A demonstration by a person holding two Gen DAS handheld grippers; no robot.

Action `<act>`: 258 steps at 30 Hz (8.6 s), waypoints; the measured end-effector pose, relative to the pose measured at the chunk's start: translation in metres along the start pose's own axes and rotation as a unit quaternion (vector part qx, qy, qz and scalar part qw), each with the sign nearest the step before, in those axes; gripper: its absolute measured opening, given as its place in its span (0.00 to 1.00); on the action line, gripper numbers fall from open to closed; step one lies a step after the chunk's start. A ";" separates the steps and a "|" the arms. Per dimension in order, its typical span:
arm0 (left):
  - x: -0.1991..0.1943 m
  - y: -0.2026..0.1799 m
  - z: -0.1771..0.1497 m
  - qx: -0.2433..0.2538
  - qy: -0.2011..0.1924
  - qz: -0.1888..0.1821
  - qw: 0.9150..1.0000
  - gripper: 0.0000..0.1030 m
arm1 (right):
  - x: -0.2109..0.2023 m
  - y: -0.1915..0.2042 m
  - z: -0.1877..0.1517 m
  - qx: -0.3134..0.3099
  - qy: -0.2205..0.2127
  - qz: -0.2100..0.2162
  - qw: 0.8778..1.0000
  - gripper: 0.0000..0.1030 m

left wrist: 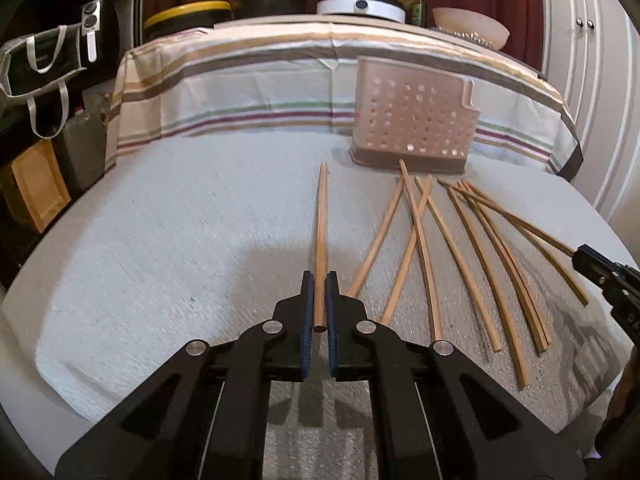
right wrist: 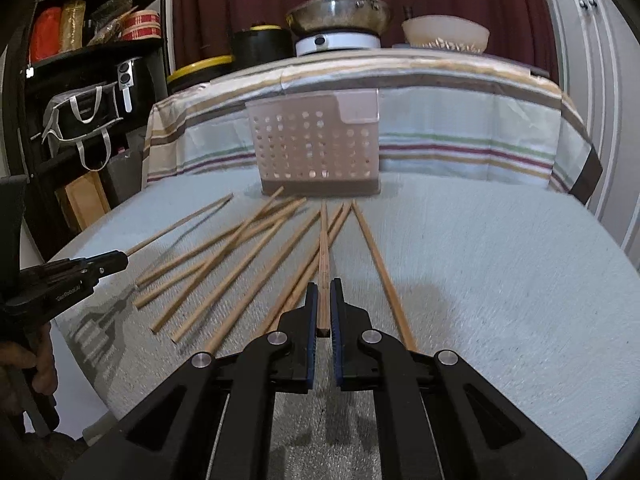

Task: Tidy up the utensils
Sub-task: 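Lift the left tool's chopstick toward the pink caddy while the right tool carries its chopstick there, then insert the left tool's chopstick into the caddy and open while the right tool does likewise, then lower both tools back toward the remaining chopsticks on the floor, then close the left tool on a chopstick while the right tool grasps another chopstick, then lift the left tool's chopstick to the pink caddy while the right tool carries its chopstick there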

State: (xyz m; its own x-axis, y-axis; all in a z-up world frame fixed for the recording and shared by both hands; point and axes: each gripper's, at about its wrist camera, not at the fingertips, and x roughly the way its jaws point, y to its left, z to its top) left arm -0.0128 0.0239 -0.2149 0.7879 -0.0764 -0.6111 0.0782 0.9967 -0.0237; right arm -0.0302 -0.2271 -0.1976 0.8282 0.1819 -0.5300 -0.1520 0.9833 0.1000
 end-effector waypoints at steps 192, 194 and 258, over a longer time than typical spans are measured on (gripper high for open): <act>0.007 -0.062 -0.026 0.050 0.030 -0.061 0.996 0.06 | -0.001 -0.051 -0.035 0.059 0.032 -0.041 0.997 0.10; 0.006 -0.063 -0.026 0.050 0.028 -0.061 0.996 0.06 | -0.001 -0.049 -0.035 0.056 0.033 -0.039 0.997 0.09; -0.027 -0.027 0.178 0.047 -0.121 -0.088 0.988 0.06 | -0.014 -0.039 0.152 0.010 -0.129 -0.033 0.991 0.07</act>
State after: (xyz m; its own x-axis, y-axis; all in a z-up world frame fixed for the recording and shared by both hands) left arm 0.0730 -0.0066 -0.0568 0.8788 -0.2647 -0.3971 0.2750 0.9609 -0.0320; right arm 0.0457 -0.2686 -0.0663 0.9468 0.1073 -0.3033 -0.0837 0.9924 0.0897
